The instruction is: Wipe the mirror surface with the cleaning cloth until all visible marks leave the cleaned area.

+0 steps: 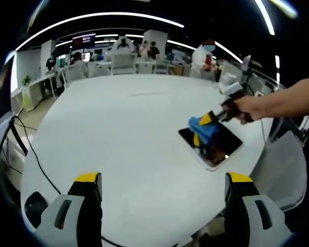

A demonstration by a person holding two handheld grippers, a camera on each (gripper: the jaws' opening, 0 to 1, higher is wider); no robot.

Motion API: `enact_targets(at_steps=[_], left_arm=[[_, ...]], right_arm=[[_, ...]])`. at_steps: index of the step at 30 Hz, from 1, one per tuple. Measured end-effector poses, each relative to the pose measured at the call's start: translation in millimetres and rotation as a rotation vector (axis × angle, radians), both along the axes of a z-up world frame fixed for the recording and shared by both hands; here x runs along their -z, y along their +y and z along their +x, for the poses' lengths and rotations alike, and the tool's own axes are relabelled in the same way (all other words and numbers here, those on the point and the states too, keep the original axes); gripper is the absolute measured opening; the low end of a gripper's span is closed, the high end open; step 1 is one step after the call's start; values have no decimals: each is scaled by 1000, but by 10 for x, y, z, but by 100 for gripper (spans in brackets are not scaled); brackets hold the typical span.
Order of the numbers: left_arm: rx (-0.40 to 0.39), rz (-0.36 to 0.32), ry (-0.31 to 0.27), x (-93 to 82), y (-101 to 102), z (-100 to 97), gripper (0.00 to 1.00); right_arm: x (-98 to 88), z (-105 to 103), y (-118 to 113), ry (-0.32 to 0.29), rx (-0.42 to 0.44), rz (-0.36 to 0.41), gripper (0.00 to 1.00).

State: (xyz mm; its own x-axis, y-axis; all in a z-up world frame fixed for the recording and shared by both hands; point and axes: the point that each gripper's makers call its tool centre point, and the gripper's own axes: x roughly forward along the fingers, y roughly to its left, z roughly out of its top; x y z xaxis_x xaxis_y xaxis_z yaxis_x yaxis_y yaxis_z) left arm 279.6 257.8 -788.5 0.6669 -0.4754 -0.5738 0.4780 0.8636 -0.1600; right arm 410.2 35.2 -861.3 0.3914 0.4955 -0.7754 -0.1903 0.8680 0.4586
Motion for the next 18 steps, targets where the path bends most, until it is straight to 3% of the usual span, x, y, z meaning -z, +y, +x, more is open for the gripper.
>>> enact_targets(at_steps=[18], left_arm=[[20,-7,4,46,-6,20,100]], right_arm=[[8,-4,567,12,-71,-40,0]])
